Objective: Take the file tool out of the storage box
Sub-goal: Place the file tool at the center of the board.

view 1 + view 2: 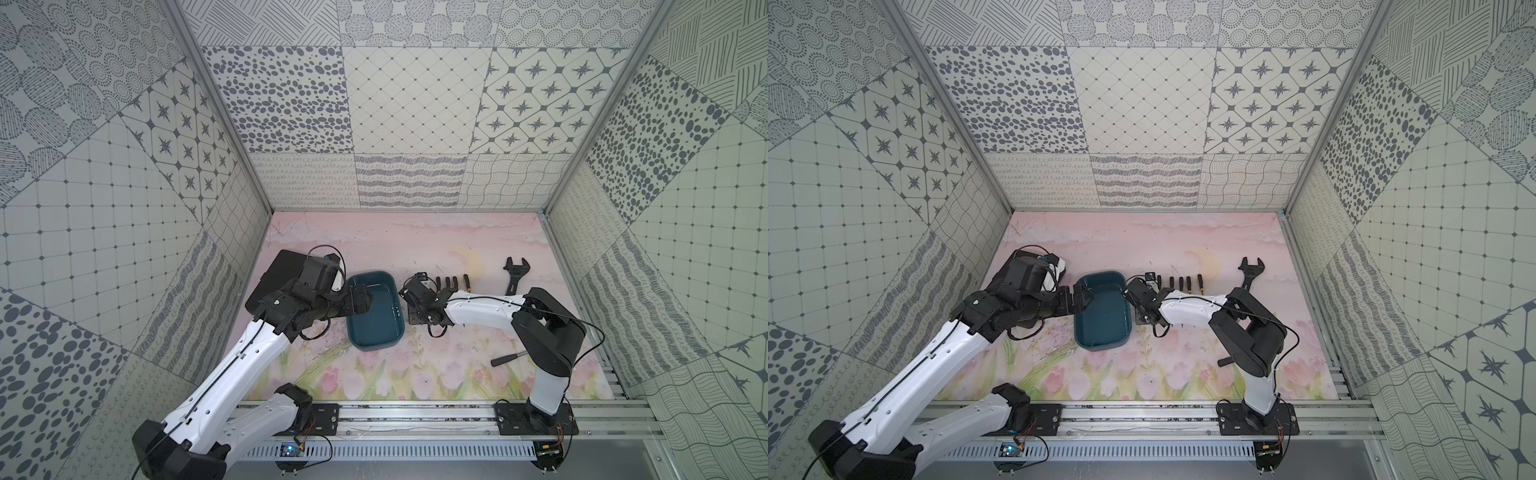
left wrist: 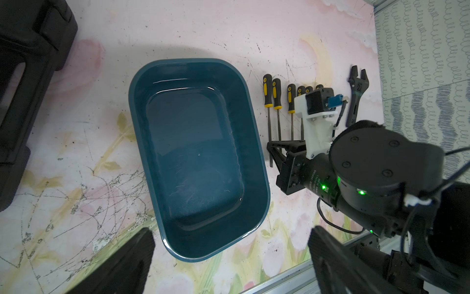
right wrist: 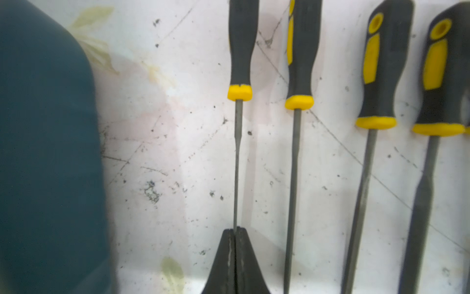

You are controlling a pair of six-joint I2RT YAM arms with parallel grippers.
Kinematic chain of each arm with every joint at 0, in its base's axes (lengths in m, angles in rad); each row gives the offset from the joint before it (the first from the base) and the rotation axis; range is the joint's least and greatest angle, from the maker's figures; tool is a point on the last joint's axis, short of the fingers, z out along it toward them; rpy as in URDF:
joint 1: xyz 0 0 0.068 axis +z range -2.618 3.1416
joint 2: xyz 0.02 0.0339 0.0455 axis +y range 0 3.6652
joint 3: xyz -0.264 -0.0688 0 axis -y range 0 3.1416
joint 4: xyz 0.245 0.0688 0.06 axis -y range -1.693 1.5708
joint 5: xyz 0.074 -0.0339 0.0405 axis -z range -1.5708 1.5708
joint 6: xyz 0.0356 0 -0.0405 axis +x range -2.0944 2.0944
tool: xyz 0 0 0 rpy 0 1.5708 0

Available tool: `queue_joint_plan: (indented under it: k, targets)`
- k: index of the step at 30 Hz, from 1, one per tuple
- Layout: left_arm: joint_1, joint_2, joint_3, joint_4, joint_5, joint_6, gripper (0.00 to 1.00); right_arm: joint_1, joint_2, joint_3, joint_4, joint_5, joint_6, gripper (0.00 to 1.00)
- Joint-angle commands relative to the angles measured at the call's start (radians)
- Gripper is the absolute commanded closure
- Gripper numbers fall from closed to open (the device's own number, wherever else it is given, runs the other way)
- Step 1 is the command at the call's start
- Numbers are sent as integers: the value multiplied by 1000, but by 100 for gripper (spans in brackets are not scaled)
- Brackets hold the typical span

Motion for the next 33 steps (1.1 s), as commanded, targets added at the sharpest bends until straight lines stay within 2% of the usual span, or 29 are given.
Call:
queue_joint_plan:
  k: [1,14,24,27,30,33]
  targets:
    - [1,-6,-1,-12,-14,18,1,-5,14,21,1,21,-5,97]
    - [1,10,-11,-4,-31,3,1,-6,6,25,0,5,-21,78]
    - [2,18,-16,0,-69,-2,1,-7,-116,5,0,14,-78,60]
    - [2,13,-15,0,-93,-5,1,-10,-171,-10,1,18,-112,48]
    - [2,-5,-25,13,-134,-22,1,-24,-236,-40,3,33,-153,25]
    - [2,-33,-46,38,-166,-40,1,-63,-312,-96,30,3,-200,13]
